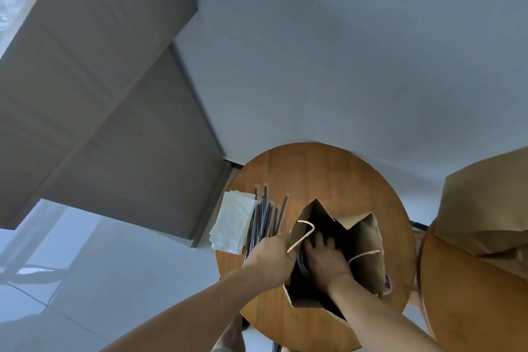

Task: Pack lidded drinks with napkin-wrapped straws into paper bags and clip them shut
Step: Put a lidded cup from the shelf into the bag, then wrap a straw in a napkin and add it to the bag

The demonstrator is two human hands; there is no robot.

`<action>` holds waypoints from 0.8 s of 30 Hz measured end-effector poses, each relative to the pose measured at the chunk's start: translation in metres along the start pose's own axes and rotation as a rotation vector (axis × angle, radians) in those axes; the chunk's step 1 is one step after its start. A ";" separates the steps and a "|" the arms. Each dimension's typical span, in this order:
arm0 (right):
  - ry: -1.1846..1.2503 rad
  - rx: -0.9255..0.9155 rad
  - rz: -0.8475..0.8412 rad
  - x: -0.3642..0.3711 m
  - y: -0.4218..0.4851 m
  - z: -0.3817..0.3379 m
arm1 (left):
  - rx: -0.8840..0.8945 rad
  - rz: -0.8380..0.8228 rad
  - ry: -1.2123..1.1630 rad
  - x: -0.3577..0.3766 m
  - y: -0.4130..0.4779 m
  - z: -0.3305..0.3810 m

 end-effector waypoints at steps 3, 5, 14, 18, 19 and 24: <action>-0.003 0.045 -0.050 -0.002 -0.006 0.003 | -0.012 -0.006 -0.016 0.000 0.000 0.000; -0.039 0.082 -0.114 -0.009 -0.017 0.007 | -0.019 -0.033 -0.038 0.000 0.000 0.003; 0.015 -0.051 0.007 -0.127 -0.096 0.044 | 0.012 -0.221 -0.034 0.003 -0.006 0.014; 0.135 -0.057 0.174 -0.177 -0.130 0.079 | 0.029 -0.512 0.159 0.010 -0.018 0.018; 0.165 -0.033 0.205 -0.187 -0.133 0.088 | 0.058 -0.507 0.206 0.004 -0.017 0.021; 0.372 0.045 0.355 -0.235 -0.102 0.086 | 0.145 -0.094 0.155 -0.071 0.002 0.033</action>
Point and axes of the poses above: each hand's wrist, its own y-axis towards the middle knuckle, its own x-axis out of the palm, z = x × y, the point moved 10 cm from there along y, towards the middle knuckle, and after that the axes turned 12 degrees about -y, right-handed, at the moved point
